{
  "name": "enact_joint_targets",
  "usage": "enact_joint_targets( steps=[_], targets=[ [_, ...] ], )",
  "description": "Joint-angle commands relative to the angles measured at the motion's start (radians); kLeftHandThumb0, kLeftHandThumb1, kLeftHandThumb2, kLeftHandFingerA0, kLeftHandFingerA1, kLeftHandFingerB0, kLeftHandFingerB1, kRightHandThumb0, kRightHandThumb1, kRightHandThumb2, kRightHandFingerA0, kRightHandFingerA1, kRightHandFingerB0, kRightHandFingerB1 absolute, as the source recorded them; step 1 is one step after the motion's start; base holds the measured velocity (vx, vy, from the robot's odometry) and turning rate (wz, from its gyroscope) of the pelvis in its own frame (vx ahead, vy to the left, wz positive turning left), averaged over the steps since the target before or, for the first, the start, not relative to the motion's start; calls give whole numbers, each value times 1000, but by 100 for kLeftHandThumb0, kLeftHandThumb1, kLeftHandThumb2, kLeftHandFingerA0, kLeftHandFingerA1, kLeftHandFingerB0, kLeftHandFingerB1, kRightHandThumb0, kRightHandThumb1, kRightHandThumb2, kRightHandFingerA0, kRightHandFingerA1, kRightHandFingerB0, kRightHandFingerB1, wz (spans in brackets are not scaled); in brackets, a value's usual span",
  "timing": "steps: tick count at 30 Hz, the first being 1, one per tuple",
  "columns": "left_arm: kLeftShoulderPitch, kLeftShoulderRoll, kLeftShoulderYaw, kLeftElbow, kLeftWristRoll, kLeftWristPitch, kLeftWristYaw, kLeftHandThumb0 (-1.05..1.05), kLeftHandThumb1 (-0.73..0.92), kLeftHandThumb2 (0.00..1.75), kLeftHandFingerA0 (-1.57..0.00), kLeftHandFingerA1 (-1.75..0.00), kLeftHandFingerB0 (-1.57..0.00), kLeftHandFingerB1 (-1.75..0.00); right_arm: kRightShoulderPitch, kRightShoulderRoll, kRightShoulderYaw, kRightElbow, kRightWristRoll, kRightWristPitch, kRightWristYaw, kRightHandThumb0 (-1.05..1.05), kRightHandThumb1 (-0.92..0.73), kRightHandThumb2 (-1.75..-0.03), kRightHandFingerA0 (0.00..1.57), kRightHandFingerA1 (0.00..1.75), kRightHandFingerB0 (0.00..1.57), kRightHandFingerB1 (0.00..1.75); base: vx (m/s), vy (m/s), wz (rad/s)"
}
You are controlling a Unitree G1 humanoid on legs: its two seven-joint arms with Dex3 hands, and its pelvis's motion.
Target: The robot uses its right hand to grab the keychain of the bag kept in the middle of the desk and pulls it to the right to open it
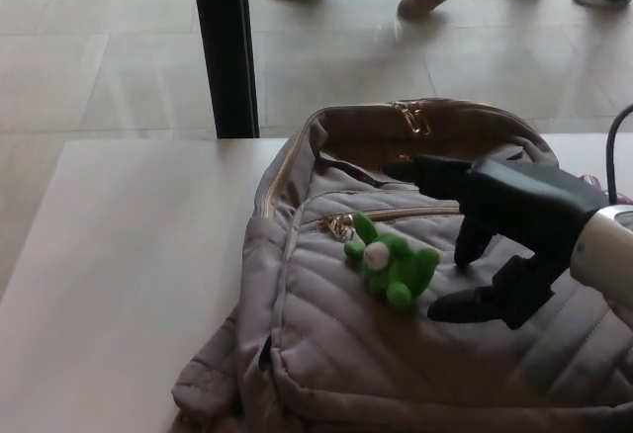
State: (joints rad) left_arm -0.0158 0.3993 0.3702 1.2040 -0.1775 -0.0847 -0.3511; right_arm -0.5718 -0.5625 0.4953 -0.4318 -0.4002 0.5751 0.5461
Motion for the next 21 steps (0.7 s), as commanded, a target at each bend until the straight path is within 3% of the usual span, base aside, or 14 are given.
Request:
enact_joint_targets(
  steps=[1,2,9,10,11,13,14,15,16,17,18,19,20,21],
  targets=[
    [0,19,-1,8,2,-12,19,-62,61,59,-62,-49,-53,-41,16,41,13,3,-19,12,23,-80,-51,-56,80,80,5,31,0,0,0],
    [0,20,5,4,-6,-4,7,-59,63,59,-58,-50,-51,-41,19,45,8,8,-24,4,17,-71,-37,-86,84,85,0,29,0,0,0],
    [-2,24,10,3,-10,-20,-15,-60,64,59,-57,-51,-50,-41,46,45,-12,28,-67,-15,-4,-75,-42,-84,80,82,4,38,0,0,0],
    [-5,24,15,5,-13,-8,-2,-61,62,59,-60,-49,-51,-40,61,43,-15,35,-79,-30,-22,-38,-30,-92,83,87,0,50,0,0,0],
    [1,25,2,1,1,-30,-5,-61,65,61,-58,-50,-48,-40,74,44,-20,40,-82,-42,-33,-67,-42,-79,83,87,13,46,0,0,0],
    [3,24,3,0,-2,-32,-8,-61,63,59,-58,-50,-49,-41,83,45,-21,47,-92,-50,-35,-58,-54,-56,82,86,29,39,0,0,0],
    [-1,22,15,1,-16,-19,-9,-61,62,59,-59,-51,-50,-41,87,42,-14,54,-104,-52,-33,-61,-42,-80,83,86,24,49,0,0,0],
    [-2,22,16,2,-17,-17,-8,-61,62,59,-59,-51,-50,-41,89,42,-14,57,-108,-56,-31,-61,-42,-80,83,86,24,49,0,0,0],
    [-3,23,19,3,-19,-17,-13,-61,62,60,-58,-51,-49,-41,88,41,-8,55,-117,-53,-25,-57,-55,-56,83,84,31,39,0,0,0],
    [0,26,0,0,3,-31,-2,-64,52,89,-53,-60,-43,-52,86,43,-3,48,-124,-44,-17,-56,-56,-56,84,83,32,37,0,0,0],
    [-3,25,7,0,-3,-19,3,-60,63,59,-59,-48,-51,-40,88,48,-3,48,-124,-47,-19,-56,-56,-56,85,83,31,37,0,0,0],
    [-3,24,14,-1,-14,-15,-5,-62,51,87,-52,-61,-44,-53,90,52,-4,45,-124,-55,-19,-57,-57,-56,82,85,30,38,0,0,0],
    [-2,23,16,-1,-16,-16,-10,-62,51,87,-52,-61,-44,-53,91,53,-4,44,-125,-59,-18,-57,-57,-56,82,85,30,38,0,0,0],
    [0,22,15,-4,-15,-17,-7,-59,63,59,-59,-50,-50,-41,88,58,3,43,-137,-54,-15,-58,-57,-57,81,85,30,39,0,0,0]
  ],
)
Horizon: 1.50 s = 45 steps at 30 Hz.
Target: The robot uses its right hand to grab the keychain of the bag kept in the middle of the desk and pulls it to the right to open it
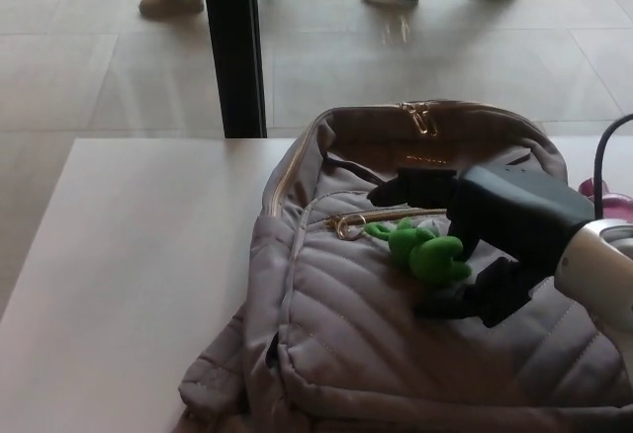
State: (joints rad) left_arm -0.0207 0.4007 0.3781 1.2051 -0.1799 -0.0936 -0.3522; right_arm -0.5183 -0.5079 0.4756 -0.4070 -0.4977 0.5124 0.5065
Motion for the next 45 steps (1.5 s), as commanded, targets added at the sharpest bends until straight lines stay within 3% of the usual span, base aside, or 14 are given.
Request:
enact_joint_targets(
  steps=[1,4,5,6,8,9,15,19,34,35,36,41,43,45],
  targets=[
    [7,22,4,-2,-8,-15,-10,-59,64,59,-57,-49,-49,-41,33,12,28,19,-47,10,24,-57,-57,-56,82,85,31,39,0,0,0],
    [13,21,7,-11,-12,-17,-18,-63,51,88,-52,-62,-42,-53,21,23,50,10,-76,34,47,-54,-57,-56,83,86,35,41,0,0,0],
    [15,21,7,-14,-12,-17,-18,-62,63,59,-59,-51,-51,-42,21,24,51,9,-80,36,50,-53,-56,-56,85,86,37,41,0,0,0],
    [15,22,2,-15,-5,-14,-6,-63,51,88,-54,-61,-44,-53,21,23,50,9,-85,41,58,-53,-56,-57,85,85,39,41,0,0,0],
    [9,22,0,-5,0,-11,5,-60,64,60,-59,-48,-49,-40,24,18,45,11,-87,41,66,-52,-57,-57,86,86,41,42,0,0,0],
    [9,22,-2,-2,2,-14,5,-61,52,88,-53,-60,-43,-53,25,11,47,13,-98,44,72,-54,-55,-57,86,85,43,42,0,0,0],
    [15,16,10,6,-13,-19,-18,-61,64,59,-57,-49,-47,-40,33,-5,35,39,-126,36,79,-46,-55,-56,87,85,44,42,0,0,0],
    [15,8,34,13,-33,-12,-25,-59,51,85,-52,-61,-41,-53,69,-11,11,73,-135,25,52,-51,-43,-83,89,92,37,55,0,0,0],
    [46,-1,20,-14,-16,-26,-7,-60,53,87,-53,-60,-45,-54,54,30,29,108,-177,15,95,-49,-57,-57,88,104,39,41,0,0,0],
    [48,-2,24,-11,-22,-37,-21,-59,66,60,-59,-52,-51,-42,50,30,39,107,-184,9,100,-56,-44,-84,86,96,32,53,0,0,0],
    [51,-2,27,-9,-25,-46,-30,-61,66,61,-59,-51,-51,-42,43,32,46,106,-189,5,106,-54,-57,-57,86,98,39,42,0,0,0],
    [55,-9,34,-16,-30,-60,-34,-61,66,61,-63,-53,-54,-42,36,46,50,88,-174,0,123,-54,-58,-58,85,94,38,42,0,0,0],
    [60,-21,44,-36,-41,-60,-23,-65,67,60,-62,-51,-54,-43,45,52,37,88,-161,-15,109,-33,-67,-65,81,142,49,48,0,0,0],
    [64,-22,42,-39,-39,-65,-24,-65,67,60,-62,-51,-54,-43,52,56,31,93,-159,-28,96,-33,-67,-65,81,142,49,48,0,0,0]
  ],
)
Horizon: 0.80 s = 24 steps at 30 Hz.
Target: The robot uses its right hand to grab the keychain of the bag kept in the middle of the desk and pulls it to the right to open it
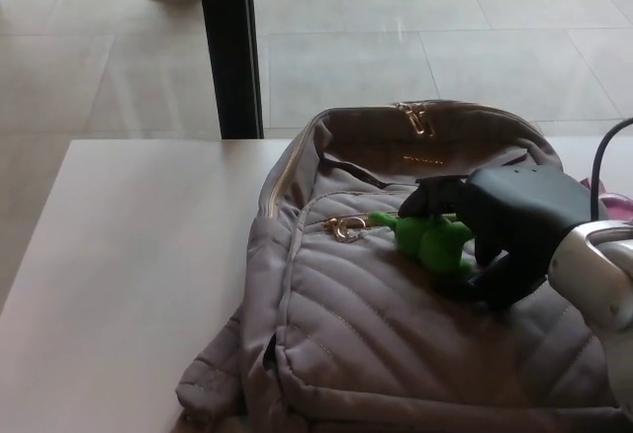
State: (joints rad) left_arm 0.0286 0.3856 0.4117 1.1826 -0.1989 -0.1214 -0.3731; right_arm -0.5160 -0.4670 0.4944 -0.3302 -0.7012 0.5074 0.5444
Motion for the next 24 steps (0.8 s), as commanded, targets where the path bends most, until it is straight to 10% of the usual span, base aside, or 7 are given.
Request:
enact_joint_targets(
  steps=[1,3,6,7,8,24],
  targets=[
    [16,-4,6,-9,-17,-49,-13,-68,67,61,-61,-51,-52,-42,59,12,6,21,42,-45,39,-30,-74,-69,76,154,62,54,0,0,0],
    [15,-2,12,0,-25,-54,-28,-68,71,62,-60,-50,-52,-41,77,15,-11,35,34,-78,-13,-28,-74,-89,89,175,89,91,0,0,0],
    [14,-1,17,-2,-31,-46,-25,-70,73,62,-59,-49,-50,-41,102,16,-28,37,-14,-99,-81,-32,-73,-84,92,175,75,125,0,0,0],
    [13,0,19,-5,-36,-37,-35,-70,59,97,-51,-59,-41,-52,106,16,-30,41,-27,-100,-91,-33,-73,-89,91,175,70,137,0,0,0],
    [15,-1,16,-8,-33,-40,-30,-72,75,63,-58,-48,-47,-40,110,15,-33,42,-32,-110,-103,-31,-69,-95,92,175,71,126,0,0,0],
    [19,-4,7,11,-29,-41,15,-78,91,67,-62,-48,-50,-40,140,63,-58,37,-108,-136,-197,-35,-66,-87,93,175,77,83,0,0,0]
  ],
)
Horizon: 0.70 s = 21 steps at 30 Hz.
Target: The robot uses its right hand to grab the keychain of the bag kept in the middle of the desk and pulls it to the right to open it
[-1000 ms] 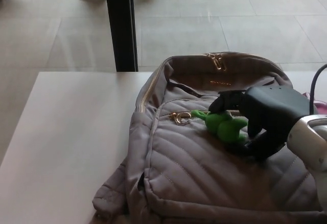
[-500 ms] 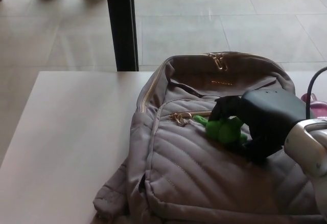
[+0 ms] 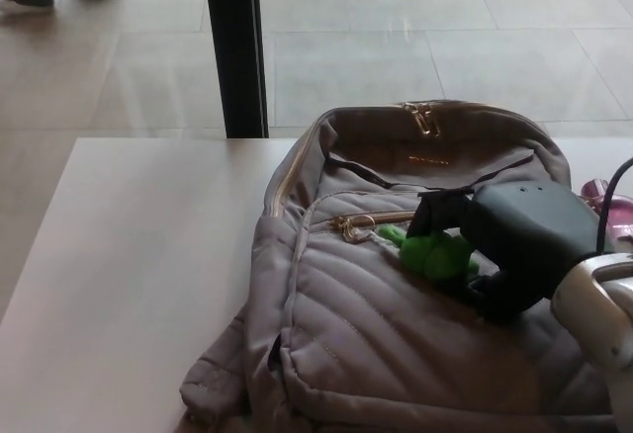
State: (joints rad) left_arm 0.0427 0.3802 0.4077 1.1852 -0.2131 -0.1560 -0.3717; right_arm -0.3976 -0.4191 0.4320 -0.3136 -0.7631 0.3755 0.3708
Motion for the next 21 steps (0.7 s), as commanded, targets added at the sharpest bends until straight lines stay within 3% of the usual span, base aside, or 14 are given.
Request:
enact_joint_targets(
  steps=[1,5,7,8,10,12,13,14,15,16,17,18,20,21],
  targets=[
    [4,1,-1,6,3,-9,45,-79,92,68,-65,-46,-54,-39,14,18,0,25,-50,-12,-38,-36,-67,-83,93,175,76,88,0,0,0],
    [5,0,9,11,-16,-9,23,-79,92,70,-61,-49,-51,-41,-19,44,-36,28,-38,-2,-40,-34,-69,-86,93,172,74,87,0,0,0],
    [6,0,12,14,-17,-8,24,-81,92,70,-63,-48,-51,-40,-33,60,-64,34,-35,-5,-71,-35,-68,-84,91,170,75,100,0,0,0],
    [7,-1,13,14,-18,-4,27,-80,92,70,-64,-47,-52,-40,-42,62,-78,37,-30,-13,-83,-37,-71,-75,88,167,73,89,0,0,0],
    [8,0,7,16,-9,-9,36,-85,77,88,-60,-53,-47,-46,-70,59,-112,46,-27,-19,-91,-37,-70,-79,83,164,72,84,0,0,0],
    [5,-2,11,21,-12,-4,45,-85,76,88,-61,-54,-49,-47,-101,64,-150,59,-11,4,-76,-31,-70,-82,85,173,70,111,0,0,0],
    [12,-3,7,12,-10,-14,38,-79,92,71,-65,-50,-52,-41,-124,32,-189,94,5,-33,-95,-28,-68,-76,92,168,75,109,0,0,0],
    [11,-3,6,13,-9,-15,39,-78,92,71,-65,-50,-52,-41,-128,25,-199,105,11,-42,-95,-30,-67,-82,89,173,72,128,0,0,0],
    [11,-1,0,14,-1,-23,41,-78,92,73,-66,-51,-51,-42,-138,7,-219,122,19,-46,-83,-31,-71,-78,91,167,71,78,0,0,0],
    [13,0,-8,15,8,-33,43,-78,92,73,-66,-51,-51,-42,-147,-4,-229,128,17,-37,-63,-31,-71,-78,91,167,71,78,0,0,0],
    [3,-2,10,14,-15,12,55,-80,92,69,-68,-49,-55,-40,-153,-49,-259,164,32,-62,-58,-28,-72,-72,90,169,75,100,0,0,0],
    [3,-2,10,14,-15,12,55,-80,92,69,-68,-49,-55,-40,-154,-49,-260,166,34,-66,-58,-28,-72,-72,90,169,75,100,0,0,6],
    [0,0,13,14,-18,12,48,-80,92,70,-65,-50,-54,-41,-142,-86,-289,225,61,-145,-105,-29,-60,-96,87,175,79,116,0,0,0],
    [-6,5,14,15,-18,17,50,-81,92,70,-66,-50,-53,-41,-124,-116,-306,266,73,-196,-132,-32,-67,-84,89,175,77,126,0,0,0]
  ],
)
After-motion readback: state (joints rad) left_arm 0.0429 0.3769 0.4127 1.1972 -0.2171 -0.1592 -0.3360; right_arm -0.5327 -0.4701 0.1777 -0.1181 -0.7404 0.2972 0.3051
